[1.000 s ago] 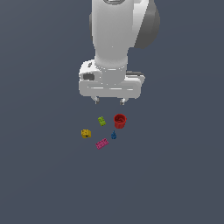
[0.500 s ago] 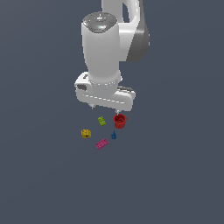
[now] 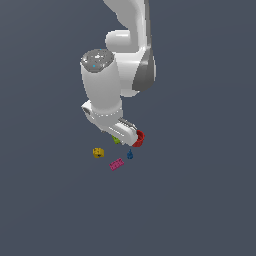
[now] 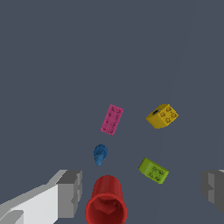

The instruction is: Pick up a designated object from a clutter of objects.

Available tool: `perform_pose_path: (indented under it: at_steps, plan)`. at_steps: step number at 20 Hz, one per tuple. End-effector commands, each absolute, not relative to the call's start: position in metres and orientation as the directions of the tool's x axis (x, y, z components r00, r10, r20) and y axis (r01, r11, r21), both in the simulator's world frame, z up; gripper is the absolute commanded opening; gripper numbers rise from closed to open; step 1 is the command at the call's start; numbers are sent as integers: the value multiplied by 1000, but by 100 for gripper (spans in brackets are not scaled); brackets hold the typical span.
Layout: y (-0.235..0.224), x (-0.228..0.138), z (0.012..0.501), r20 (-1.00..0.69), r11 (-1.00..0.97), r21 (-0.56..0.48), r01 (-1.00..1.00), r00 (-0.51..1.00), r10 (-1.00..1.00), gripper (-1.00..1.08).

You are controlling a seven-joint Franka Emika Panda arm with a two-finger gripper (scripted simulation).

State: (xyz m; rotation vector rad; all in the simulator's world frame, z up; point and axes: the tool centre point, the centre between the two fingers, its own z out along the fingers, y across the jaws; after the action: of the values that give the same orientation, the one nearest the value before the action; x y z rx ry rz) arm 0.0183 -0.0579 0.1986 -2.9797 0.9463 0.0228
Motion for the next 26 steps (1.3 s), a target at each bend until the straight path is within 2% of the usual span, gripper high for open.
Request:
perform_pose_path:
  at_steps: [1,13,20,26]
  plan:
    - [-67,18,184,-20,-760,-12,-650,760,-650,100]
    - [-112,10,117,-19,-413,-7,-911,413,-910,100]
    - [-133,2,88,-9,-232,-2,-973,232,-973,100]
    - [-143,-3,75,-2,-144,0,-990,144,-990,100]
